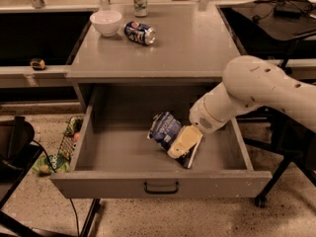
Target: Pick blue chip bag from top drawer and place on counter
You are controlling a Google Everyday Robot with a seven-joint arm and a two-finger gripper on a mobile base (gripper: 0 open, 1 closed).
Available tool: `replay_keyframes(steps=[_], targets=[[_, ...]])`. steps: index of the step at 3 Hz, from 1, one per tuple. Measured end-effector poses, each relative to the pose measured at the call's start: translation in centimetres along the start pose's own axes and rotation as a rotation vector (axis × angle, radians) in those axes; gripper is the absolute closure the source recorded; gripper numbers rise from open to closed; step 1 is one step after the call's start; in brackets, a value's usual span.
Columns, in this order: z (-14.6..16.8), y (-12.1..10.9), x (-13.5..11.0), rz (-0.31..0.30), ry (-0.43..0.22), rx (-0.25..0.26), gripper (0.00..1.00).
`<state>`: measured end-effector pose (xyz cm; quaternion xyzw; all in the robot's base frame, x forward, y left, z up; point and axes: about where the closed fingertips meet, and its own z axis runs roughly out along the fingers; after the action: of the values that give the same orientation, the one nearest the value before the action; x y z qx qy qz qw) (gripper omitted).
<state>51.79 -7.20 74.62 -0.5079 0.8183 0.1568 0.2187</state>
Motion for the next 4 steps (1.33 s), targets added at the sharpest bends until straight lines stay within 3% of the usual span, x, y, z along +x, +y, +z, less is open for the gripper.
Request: replay_keyframes(steps=[2,4], targets=[[7.1,-2.1,-0.2,-0.013,-0.037,-0.022,0.00],[11.7,-3.4,1.3,0.006,-0.038,-0.048,0.00]])
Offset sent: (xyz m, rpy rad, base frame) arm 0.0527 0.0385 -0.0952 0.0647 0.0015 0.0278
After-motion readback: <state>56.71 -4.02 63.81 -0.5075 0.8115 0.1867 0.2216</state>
